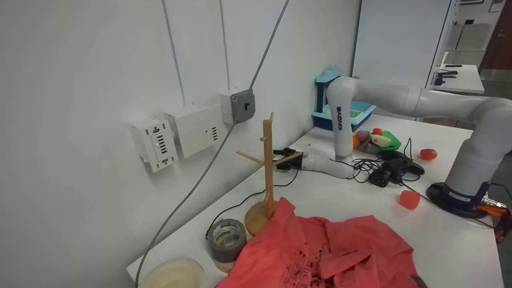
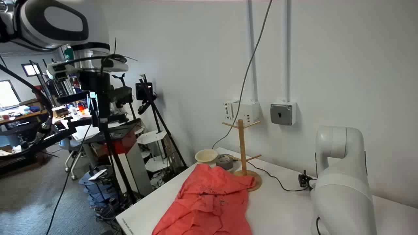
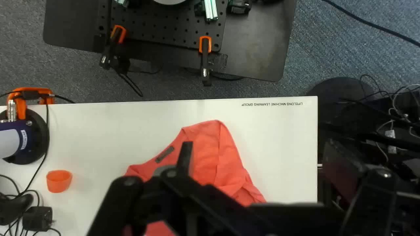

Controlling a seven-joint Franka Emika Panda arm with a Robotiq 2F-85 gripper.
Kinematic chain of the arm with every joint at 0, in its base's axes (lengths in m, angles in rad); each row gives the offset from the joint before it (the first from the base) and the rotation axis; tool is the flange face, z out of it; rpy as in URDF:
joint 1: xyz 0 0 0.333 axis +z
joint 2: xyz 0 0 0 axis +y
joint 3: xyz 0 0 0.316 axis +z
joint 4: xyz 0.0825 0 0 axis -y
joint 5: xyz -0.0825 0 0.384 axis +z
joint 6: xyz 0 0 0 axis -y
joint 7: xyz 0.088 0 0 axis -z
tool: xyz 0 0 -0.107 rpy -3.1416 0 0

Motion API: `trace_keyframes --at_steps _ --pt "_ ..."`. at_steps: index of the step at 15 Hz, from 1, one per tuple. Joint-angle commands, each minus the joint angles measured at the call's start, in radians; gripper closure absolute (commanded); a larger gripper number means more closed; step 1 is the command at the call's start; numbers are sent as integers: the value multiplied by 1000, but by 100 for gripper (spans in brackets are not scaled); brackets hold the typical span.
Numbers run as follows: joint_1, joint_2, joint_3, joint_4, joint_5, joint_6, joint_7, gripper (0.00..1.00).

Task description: Fold the shirt

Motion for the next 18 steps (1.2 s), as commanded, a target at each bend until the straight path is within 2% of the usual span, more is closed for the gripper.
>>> trace_keyframes --at_steps 1,12,18 --pt "5 3 -3 3 -2 -2 2 0" --pt "4 4 -3 1 -2 1 4 0" --pt "-13 19 -23 -50 16 108 17 0"
